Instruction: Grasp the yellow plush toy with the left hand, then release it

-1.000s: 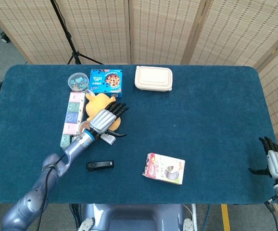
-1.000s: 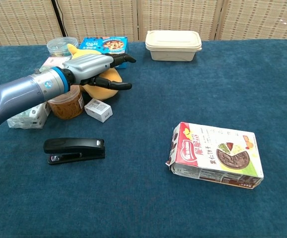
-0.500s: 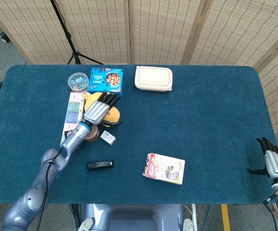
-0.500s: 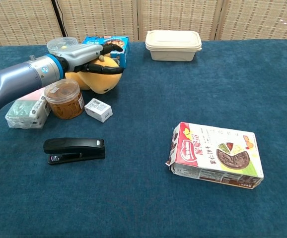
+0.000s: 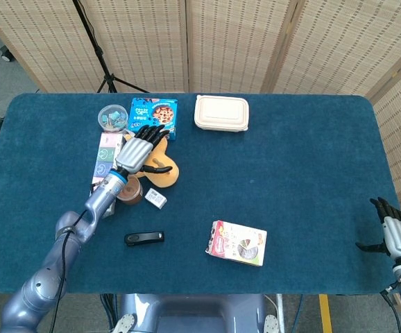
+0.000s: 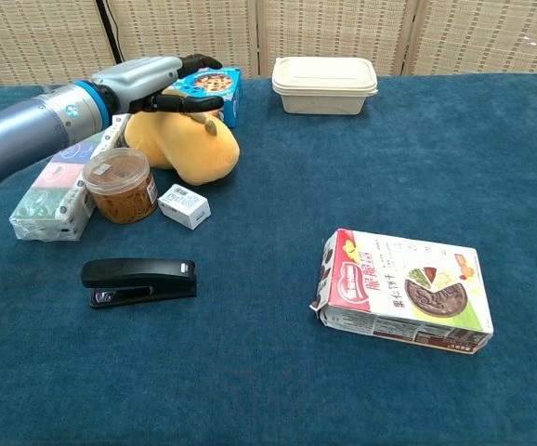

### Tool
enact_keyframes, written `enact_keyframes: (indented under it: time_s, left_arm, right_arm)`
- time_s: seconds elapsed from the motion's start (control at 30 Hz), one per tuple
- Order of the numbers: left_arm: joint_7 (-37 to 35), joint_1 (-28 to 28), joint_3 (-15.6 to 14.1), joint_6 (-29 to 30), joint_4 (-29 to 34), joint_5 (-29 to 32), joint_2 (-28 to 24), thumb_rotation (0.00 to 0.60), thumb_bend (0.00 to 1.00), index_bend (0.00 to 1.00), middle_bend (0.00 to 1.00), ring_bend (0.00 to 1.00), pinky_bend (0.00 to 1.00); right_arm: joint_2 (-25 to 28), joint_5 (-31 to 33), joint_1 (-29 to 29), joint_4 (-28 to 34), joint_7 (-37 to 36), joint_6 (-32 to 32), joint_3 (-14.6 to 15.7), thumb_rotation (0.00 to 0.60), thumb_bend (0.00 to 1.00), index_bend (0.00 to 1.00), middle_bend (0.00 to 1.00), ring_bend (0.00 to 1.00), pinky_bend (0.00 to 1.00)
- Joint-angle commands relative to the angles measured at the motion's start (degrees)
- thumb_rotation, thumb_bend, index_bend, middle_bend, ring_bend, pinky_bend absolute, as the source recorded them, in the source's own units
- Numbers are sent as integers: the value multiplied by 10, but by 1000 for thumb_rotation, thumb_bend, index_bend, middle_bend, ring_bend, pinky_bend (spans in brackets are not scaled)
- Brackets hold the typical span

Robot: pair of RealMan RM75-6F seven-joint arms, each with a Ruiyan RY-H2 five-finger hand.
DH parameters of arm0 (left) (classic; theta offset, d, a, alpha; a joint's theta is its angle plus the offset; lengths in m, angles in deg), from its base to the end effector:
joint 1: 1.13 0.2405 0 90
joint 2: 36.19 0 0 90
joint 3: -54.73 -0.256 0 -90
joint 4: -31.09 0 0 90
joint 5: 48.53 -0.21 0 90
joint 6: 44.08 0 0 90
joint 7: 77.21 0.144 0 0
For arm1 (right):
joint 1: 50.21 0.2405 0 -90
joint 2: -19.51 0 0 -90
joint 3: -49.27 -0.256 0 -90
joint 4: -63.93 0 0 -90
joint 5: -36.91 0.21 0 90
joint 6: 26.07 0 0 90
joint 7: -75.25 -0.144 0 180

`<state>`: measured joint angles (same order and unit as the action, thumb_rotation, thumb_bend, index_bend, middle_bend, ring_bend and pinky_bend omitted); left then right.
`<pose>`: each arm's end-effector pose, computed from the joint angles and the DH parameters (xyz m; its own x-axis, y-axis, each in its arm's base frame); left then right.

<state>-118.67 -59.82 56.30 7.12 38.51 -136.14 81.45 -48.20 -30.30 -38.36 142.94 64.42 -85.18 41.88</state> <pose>-0.1511 0.4660 -0.0442 0.4018 0.1492 0.9035 0.8310 -0.4740 -0.2913 -0.3869 -0.2320 0.1421 0.2232 -0.2325 0.9466 -0.9151 0.2846 0.2857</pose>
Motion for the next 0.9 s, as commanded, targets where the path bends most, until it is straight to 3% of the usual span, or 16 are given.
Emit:
enact_keyframes:
  time_s: [0.03, 0.33, 0.6, 0.73, 0.9]
  left_arm:
    - [-16, 6, -8, 39, 16, -10, -5, 22, 0, 0, 0, 0, 0]
    - [-28, 24, -13, 157, 45, -24, -21, 15, 0, 0, 0, 0, 0]
    - [13, 60, -9, 227, 136, -22, -107, 9, 0, 0, 0, 0, 0]
    - [71, 85, -6, 230, 271, -12, -197, 10, 0, 0, 0, 0, 0]
    - [226, 141, 0, 210, 595, 40, -388, 13, 0, 0, 0, 0, 0]
  right_arm:
    - [0, -1, 0, 1, 0, 1, 1, 600, 0, 0, 0, 0, 0]
    - [3, 1, -1, 1, -2, -2, -1, 600, 0, 0, 0, 0, 0]
    - [10, -12, -6, 17, -4, -20, 1, 600, 0, 0, 0, 0, 0]
    - [17, -25, -10, 31, -4, -35, 1, 600, 0, 0, 0, 0, 0]
    - [30, -50, -17, 58, -7, -62, 4, 600, 0, 0, 0, 0, 0]
